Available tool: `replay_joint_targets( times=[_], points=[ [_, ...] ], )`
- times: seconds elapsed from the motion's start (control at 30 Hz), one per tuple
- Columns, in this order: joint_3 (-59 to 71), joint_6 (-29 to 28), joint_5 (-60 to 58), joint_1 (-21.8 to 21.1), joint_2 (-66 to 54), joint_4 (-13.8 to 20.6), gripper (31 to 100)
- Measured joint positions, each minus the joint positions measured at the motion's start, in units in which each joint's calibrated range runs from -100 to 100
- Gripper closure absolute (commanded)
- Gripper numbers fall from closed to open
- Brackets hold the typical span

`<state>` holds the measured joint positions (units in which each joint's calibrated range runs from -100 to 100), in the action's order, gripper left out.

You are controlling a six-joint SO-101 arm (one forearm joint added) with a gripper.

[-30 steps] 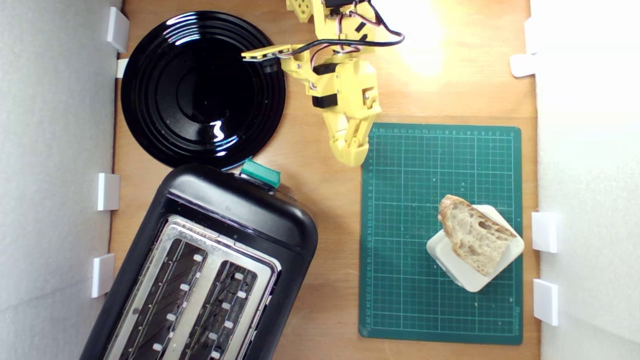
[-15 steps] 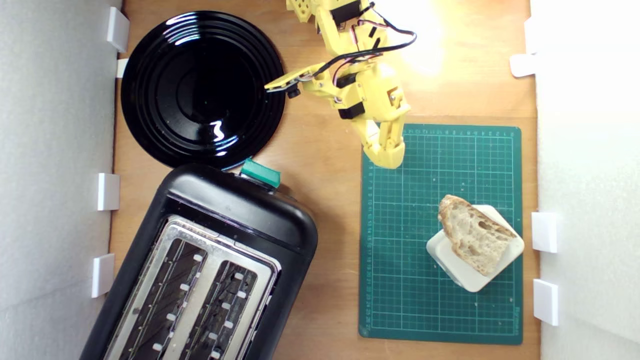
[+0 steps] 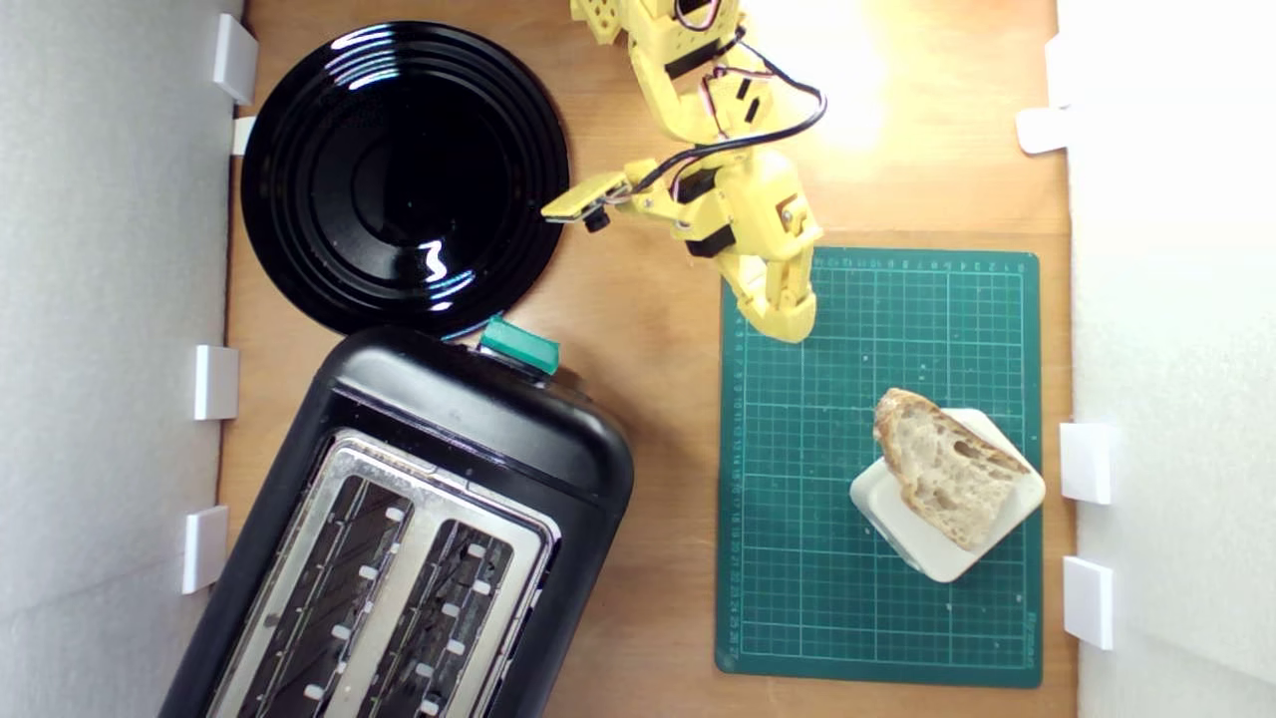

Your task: Pick bread and place in toaster

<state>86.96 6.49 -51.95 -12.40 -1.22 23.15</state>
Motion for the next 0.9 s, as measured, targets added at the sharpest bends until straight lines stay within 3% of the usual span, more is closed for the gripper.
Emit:
replay_joint_targets(
  times=[0.5,0.7,0.9],
  points=[
    [-3.8,0.0,-2.4,-0.1,5.1,0.1,91.9],
    [-3.8,0.0,-2.4,-4.5,5.1,-0.1,92.0],
    [-3.8,0.0,-2.4,-4.7,5.1,-0.1,91.2]
  ],
)
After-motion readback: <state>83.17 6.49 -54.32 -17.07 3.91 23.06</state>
